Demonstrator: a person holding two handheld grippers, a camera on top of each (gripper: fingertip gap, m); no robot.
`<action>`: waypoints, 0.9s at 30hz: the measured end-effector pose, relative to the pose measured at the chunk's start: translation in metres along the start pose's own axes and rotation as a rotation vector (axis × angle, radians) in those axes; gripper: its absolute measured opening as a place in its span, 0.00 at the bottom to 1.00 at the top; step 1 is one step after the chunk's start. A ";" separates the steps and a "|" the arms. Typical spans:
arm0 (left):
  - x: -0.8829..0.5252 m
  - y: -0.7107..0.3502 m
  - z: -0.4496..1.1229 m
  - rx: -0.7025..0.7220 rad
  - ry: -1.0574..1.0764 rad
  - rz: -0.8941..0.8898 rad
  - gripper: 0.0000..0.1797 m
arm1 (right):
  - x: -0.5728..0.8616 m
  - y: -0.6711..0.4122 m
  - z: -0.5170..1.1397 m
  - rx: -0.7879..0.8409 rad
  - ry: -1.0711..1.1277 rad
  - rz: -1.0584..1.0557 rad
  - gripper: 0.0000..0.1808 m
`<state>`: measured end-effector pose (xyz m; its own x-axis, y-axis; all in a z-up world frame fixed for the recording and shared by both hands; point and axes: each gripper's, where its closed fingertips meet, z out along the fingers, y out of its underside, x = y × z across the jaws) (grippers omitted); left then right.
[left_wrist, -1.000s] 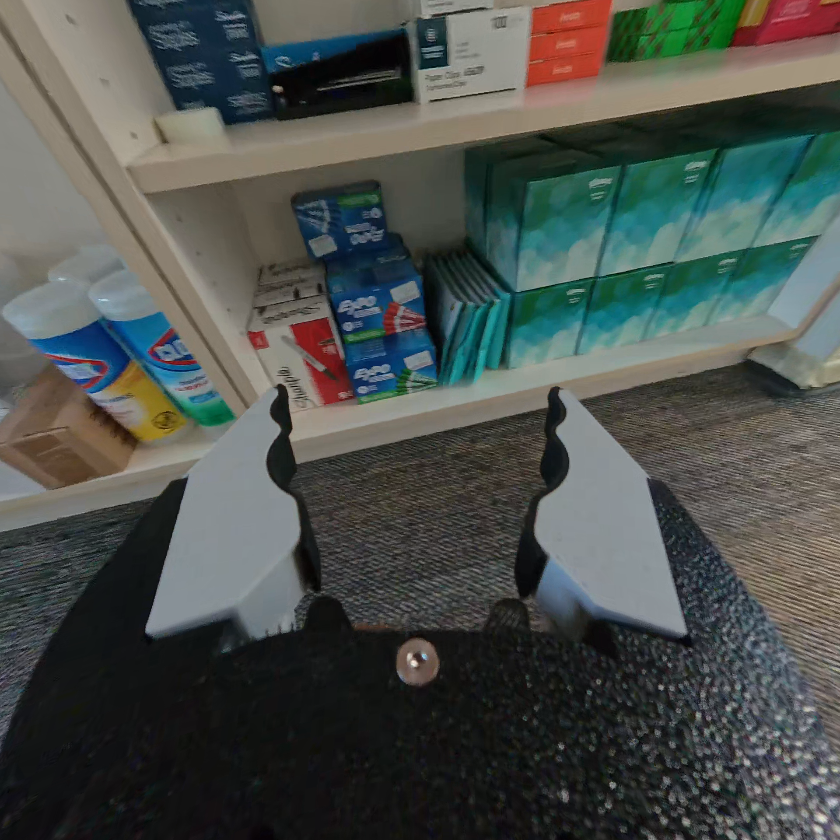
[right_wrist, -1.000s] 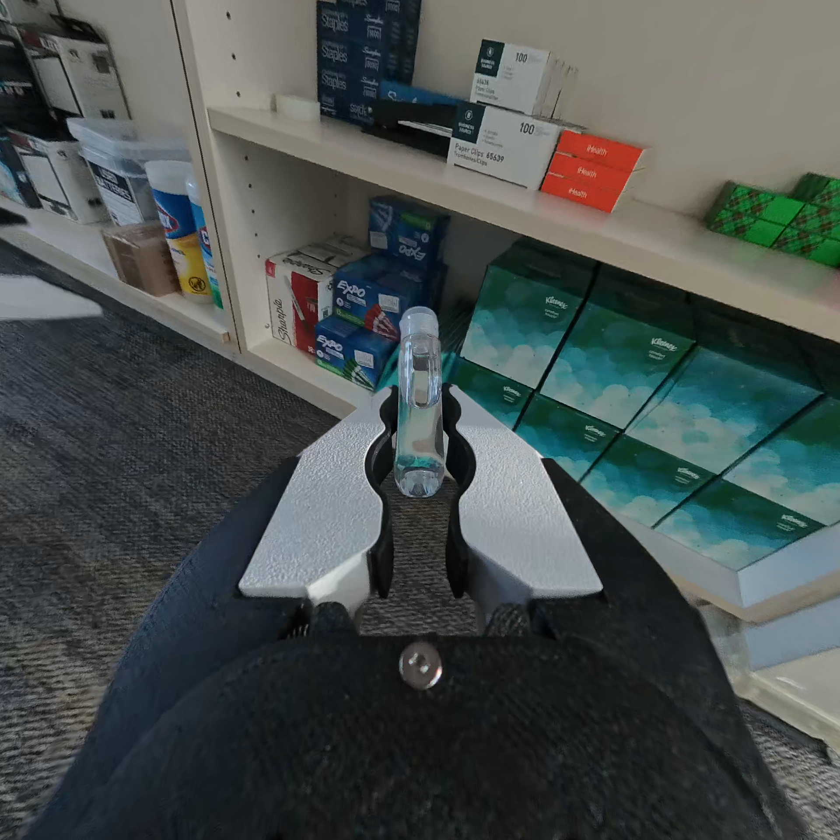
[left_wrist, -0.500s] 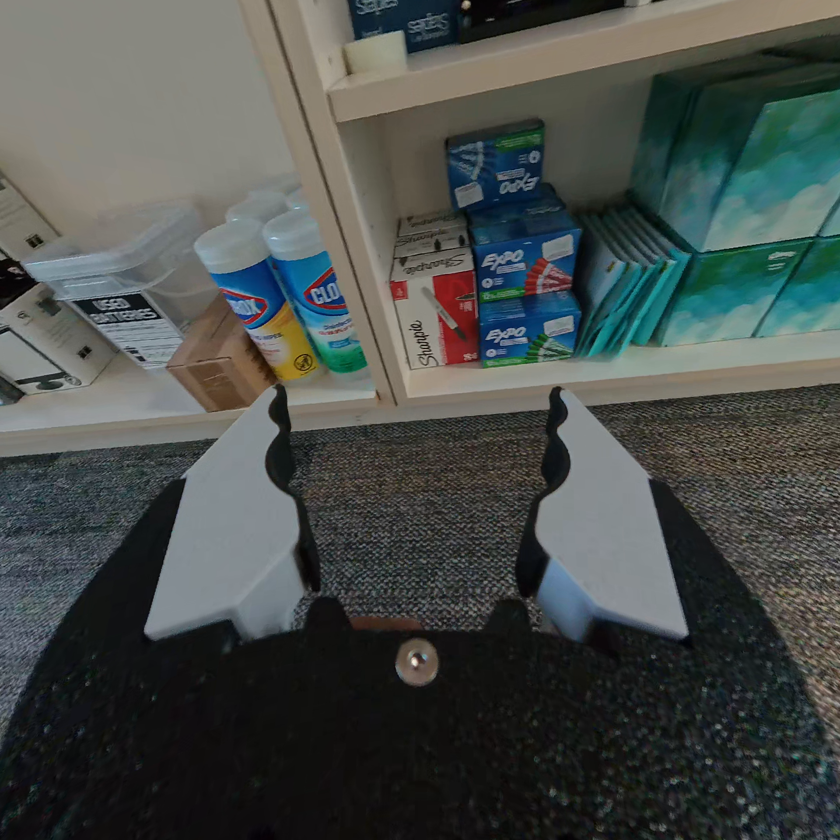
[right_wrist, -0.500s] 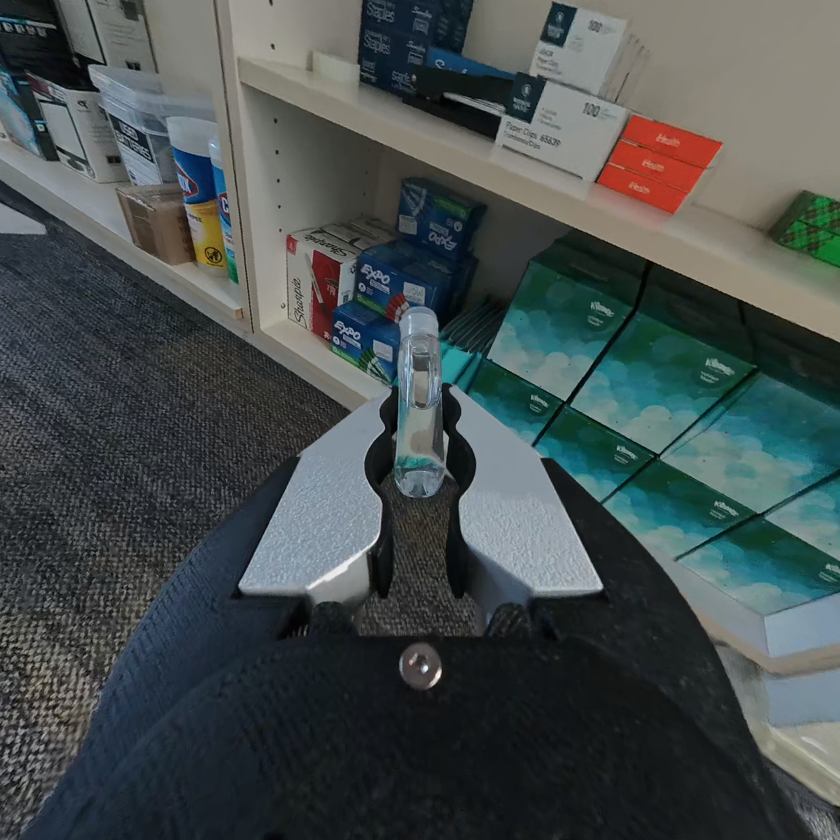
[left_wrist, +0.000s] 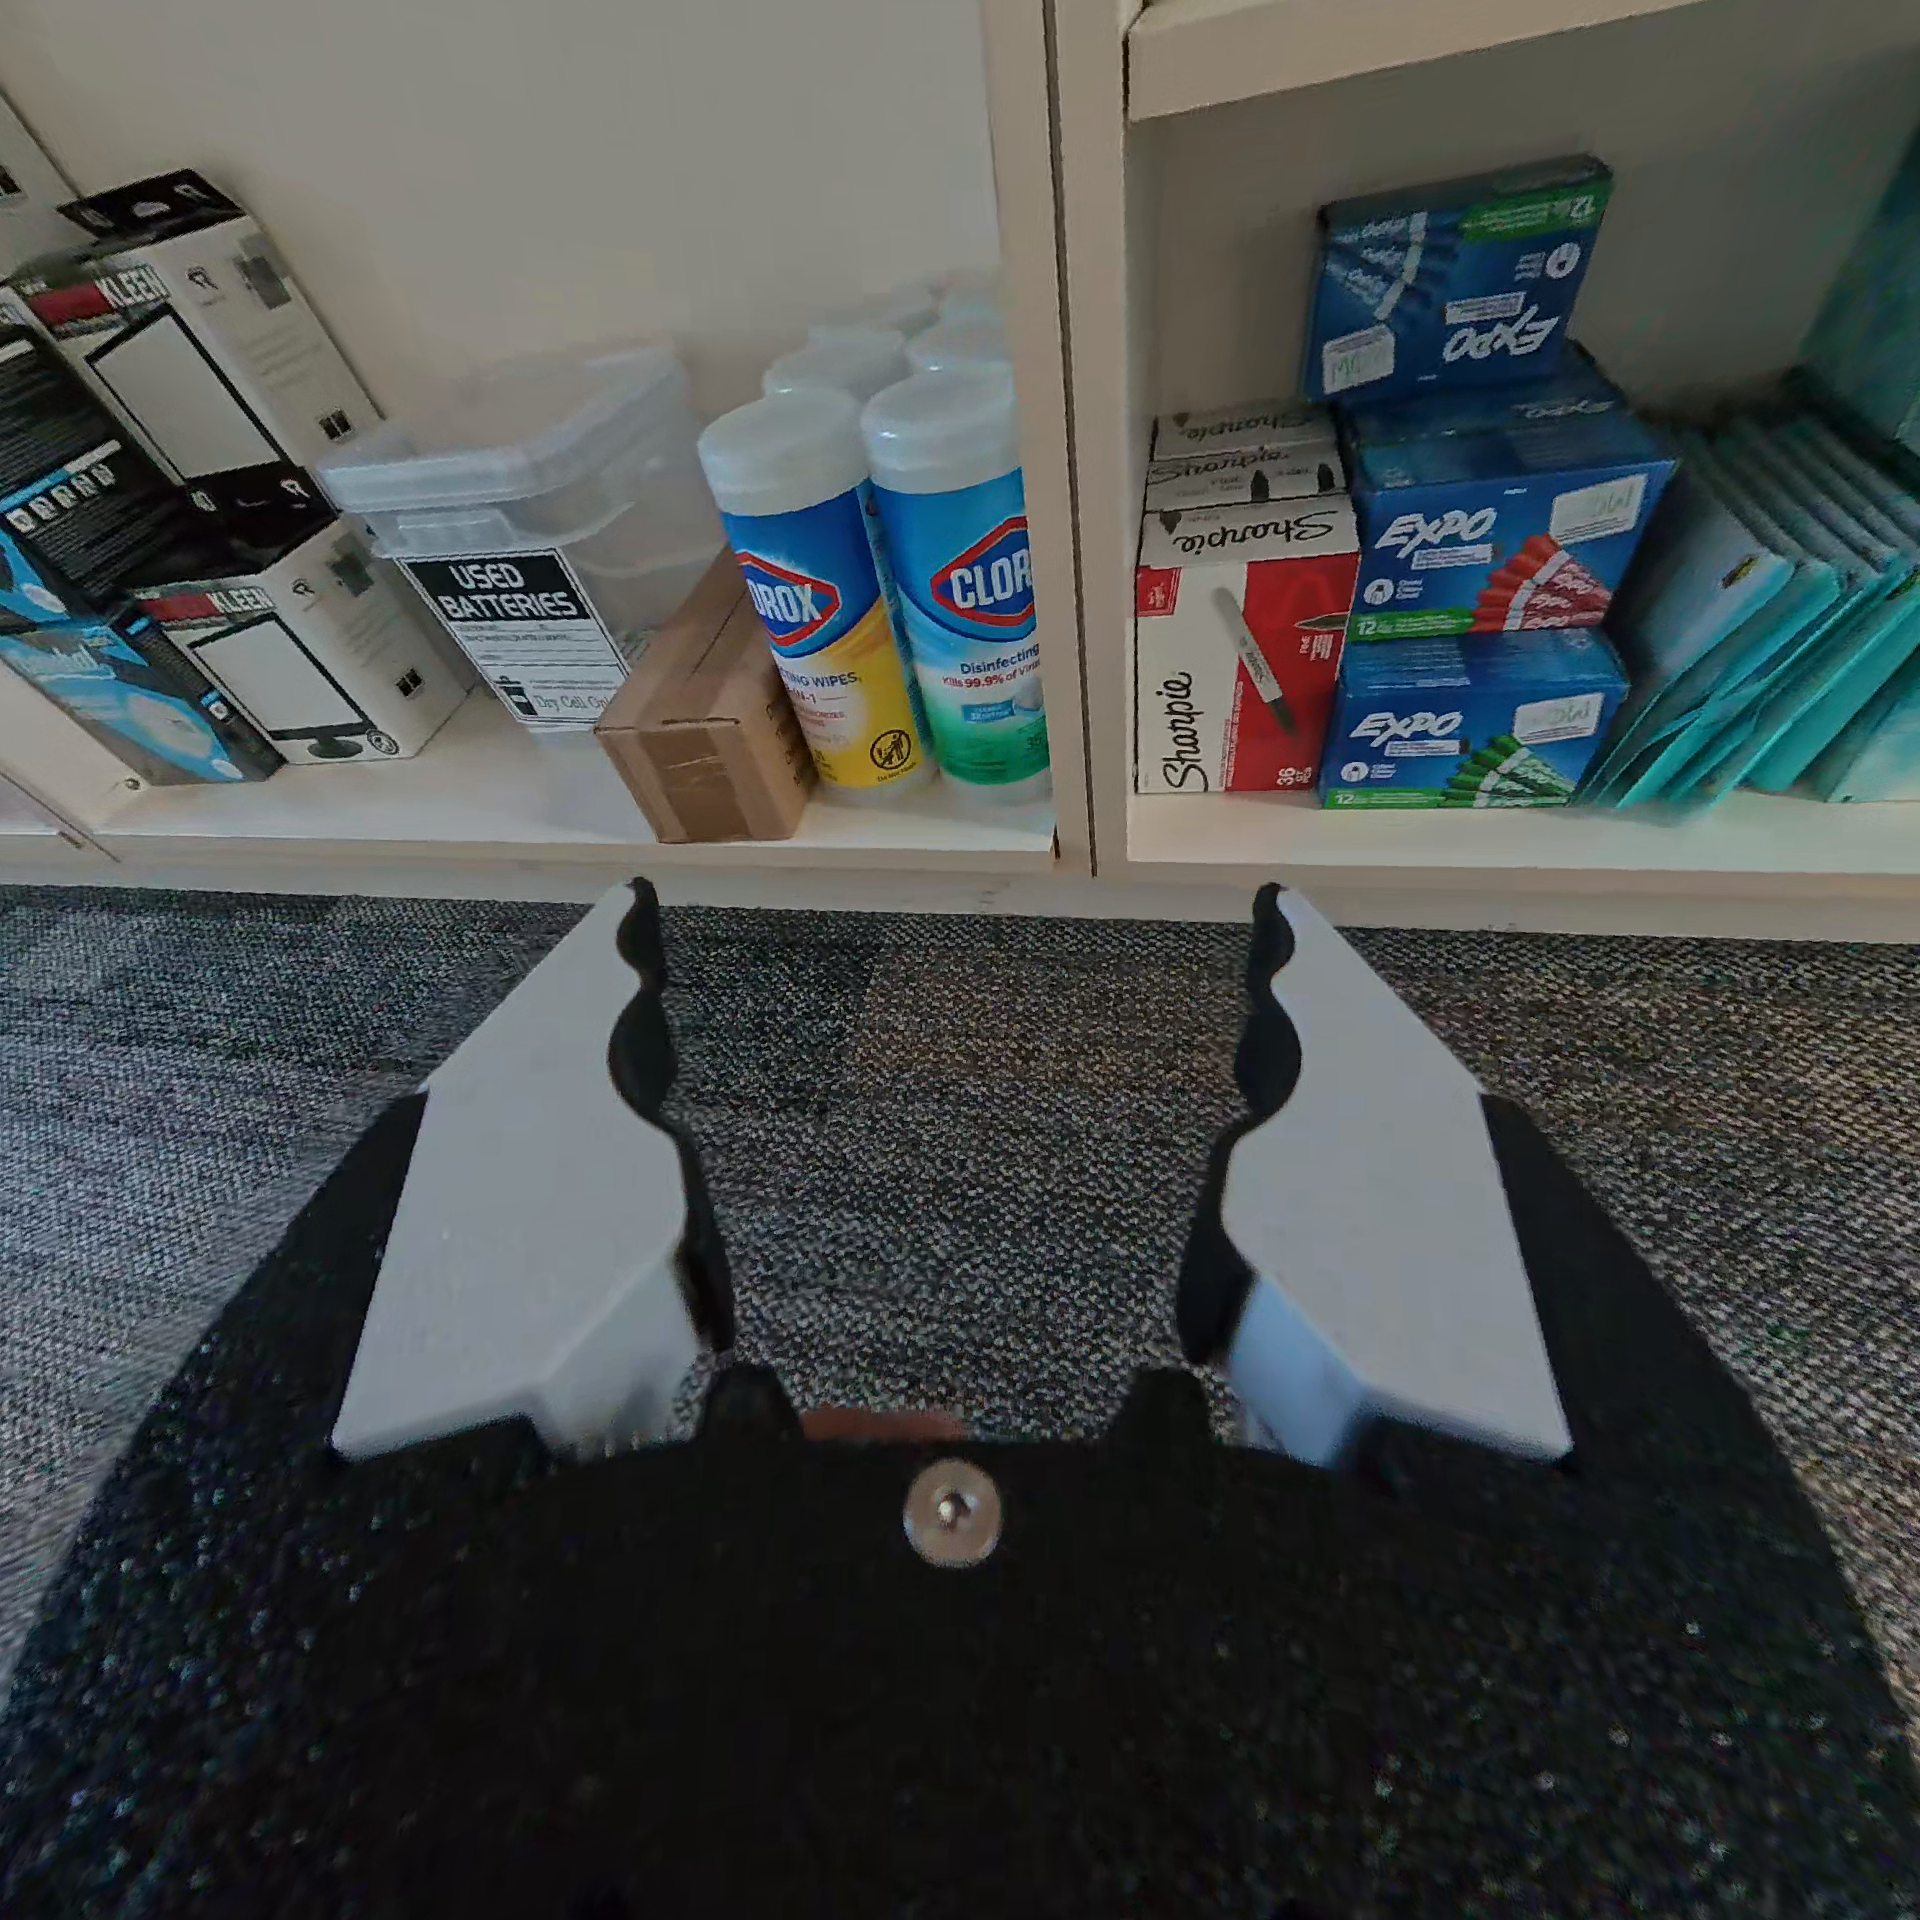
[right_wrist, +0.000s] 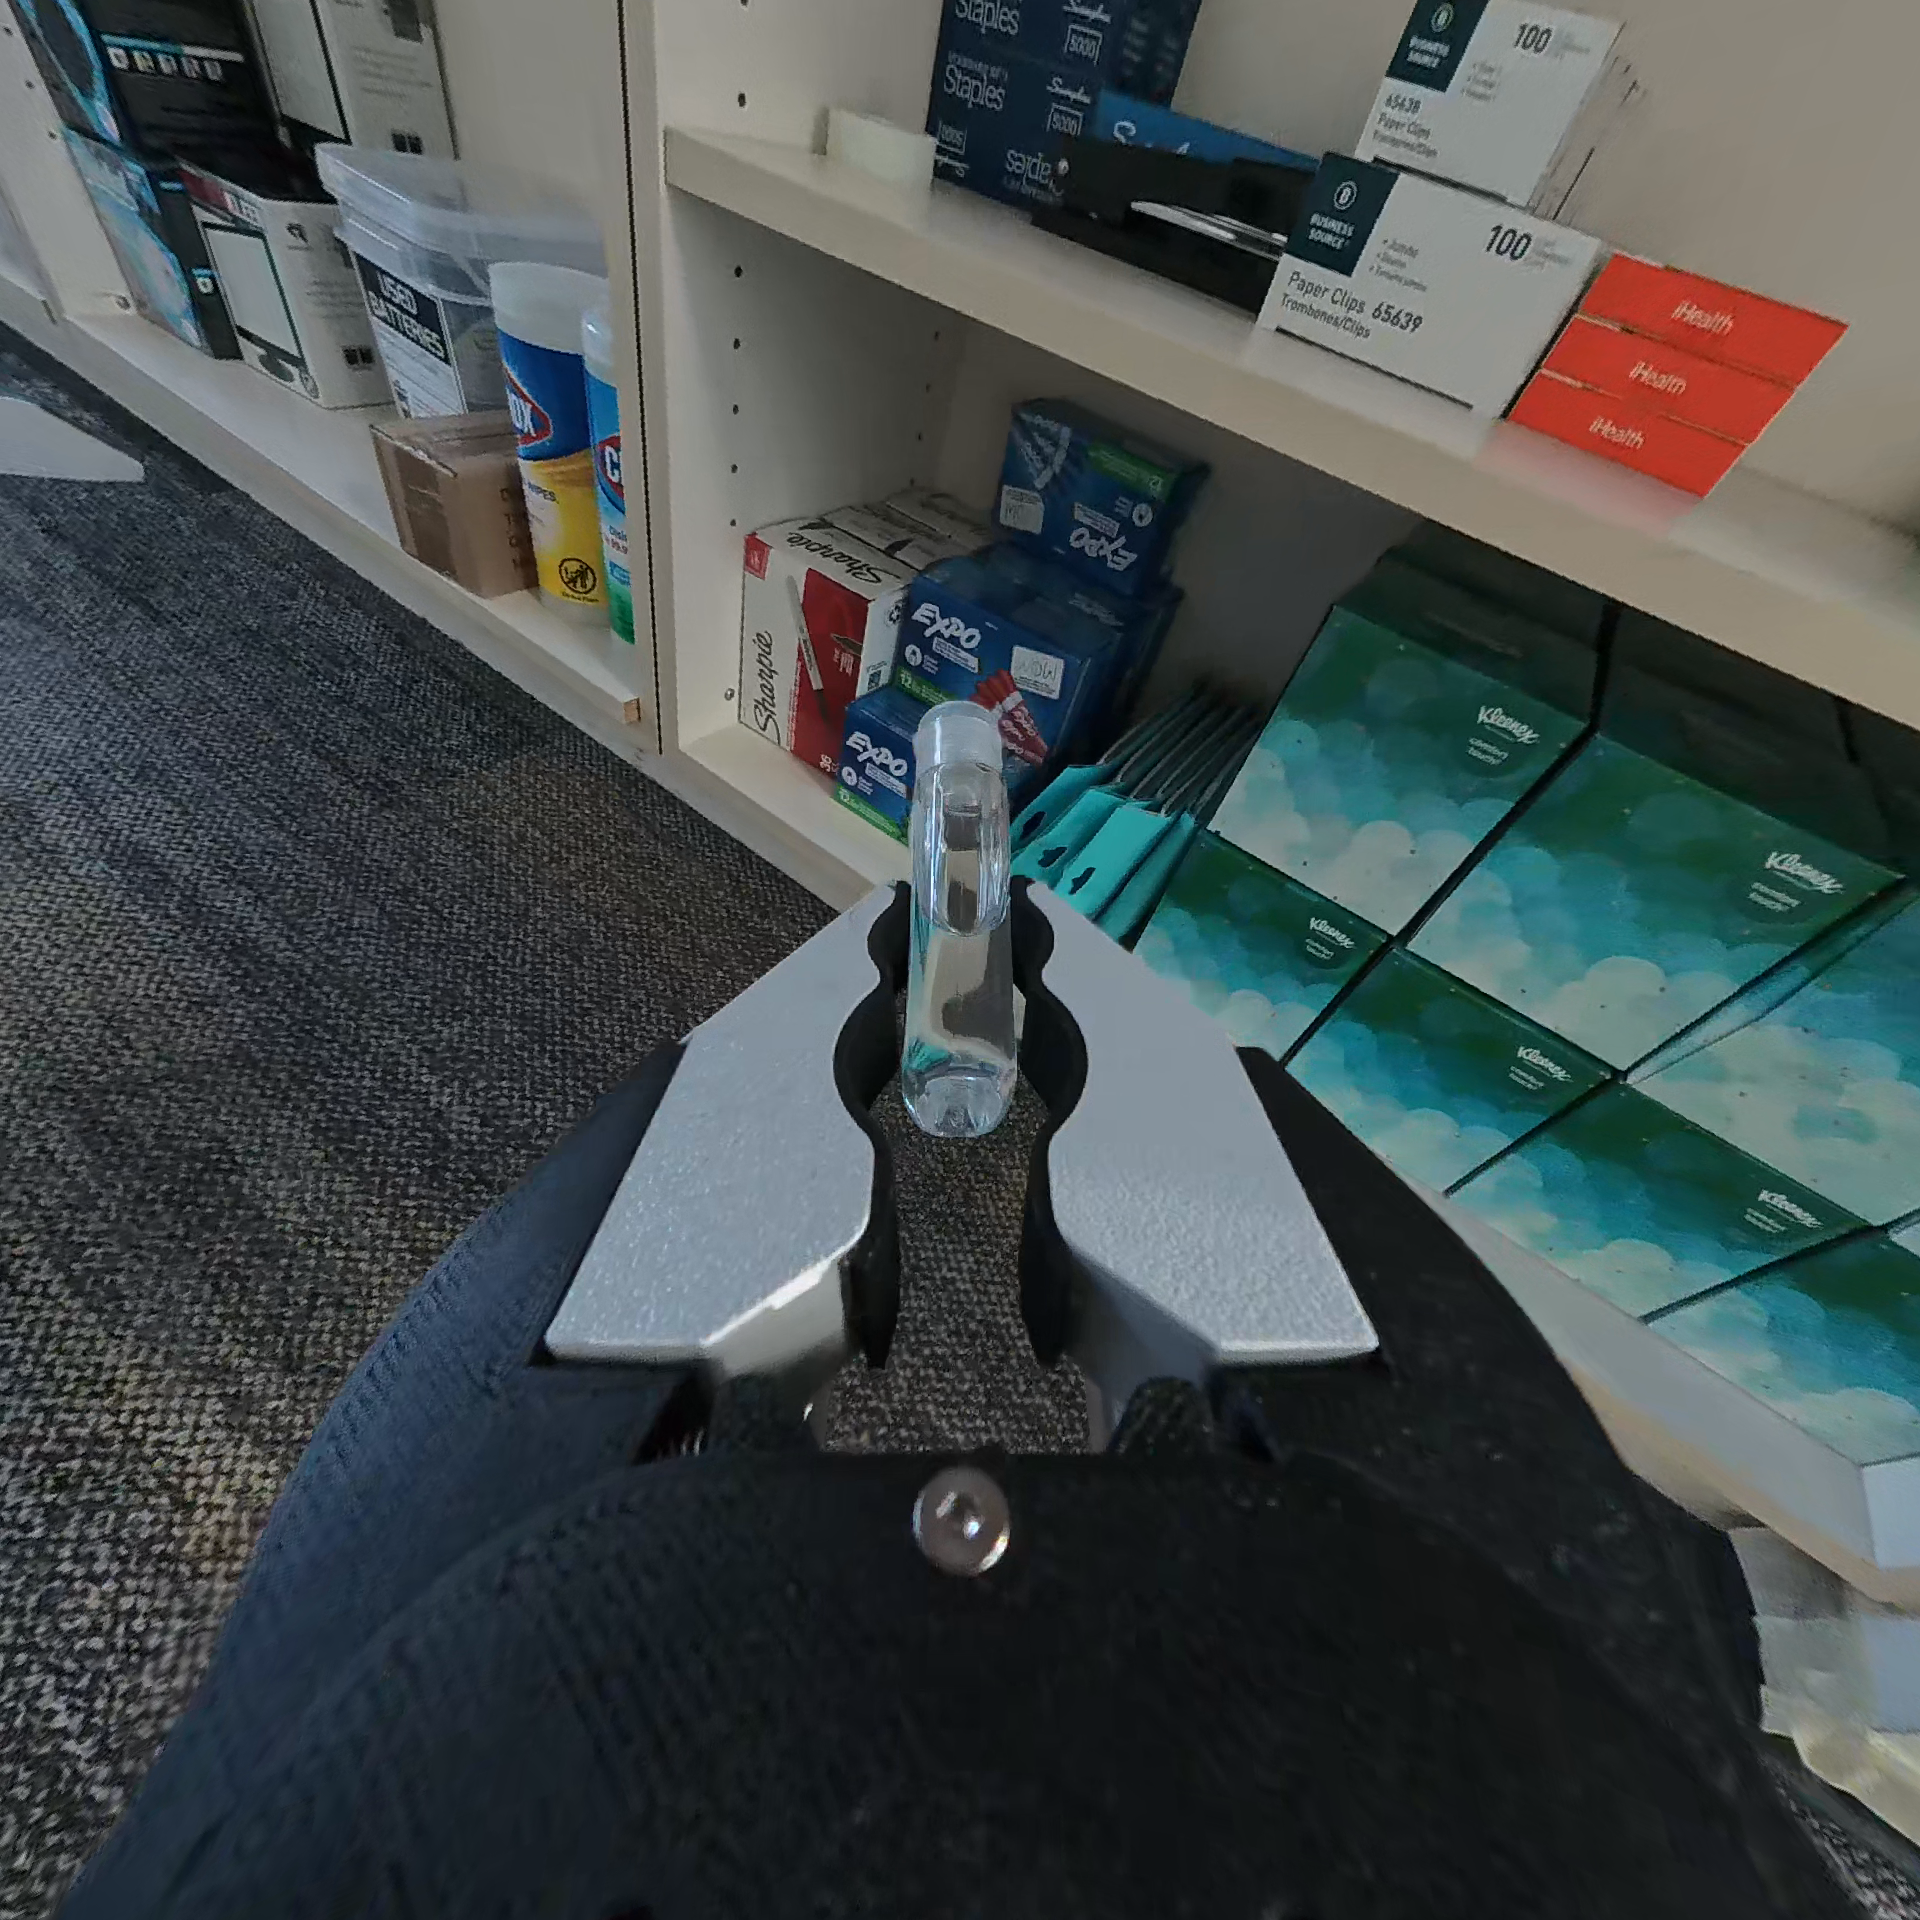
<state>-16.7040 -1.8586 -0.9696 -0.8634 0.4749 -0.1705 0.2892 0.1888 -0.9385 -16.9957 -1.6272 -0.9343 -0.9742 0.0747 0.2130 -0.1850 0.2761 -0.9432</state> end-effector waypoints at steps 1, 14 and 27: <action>0.002 0.001 0.000 -0.001 0.014 -0.006 0.61 | 0.000 0.001 0.001 -0.005 0.001 0.001 0.09; 0.061 0.005 -0.002 -0.006 0.217 0.020 0.54 | -0.002 0.023 0.009 -0.080 0.011 0.022 0.09; 0.111 0.004 -0.001 0.005 0.336 0.027 0.38 | 0.014 0.028 -0.005 -0.092 0.050 0.031 0.09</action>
<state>-16.7987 -1.8040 -0.9916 -0.6705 0.7367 -0.0878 0.3079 0.1686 -0.9364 -17.0142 -1.6141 -0.9562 -0.9712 0.1315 0.1985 -0.1400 0.3591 -0.9227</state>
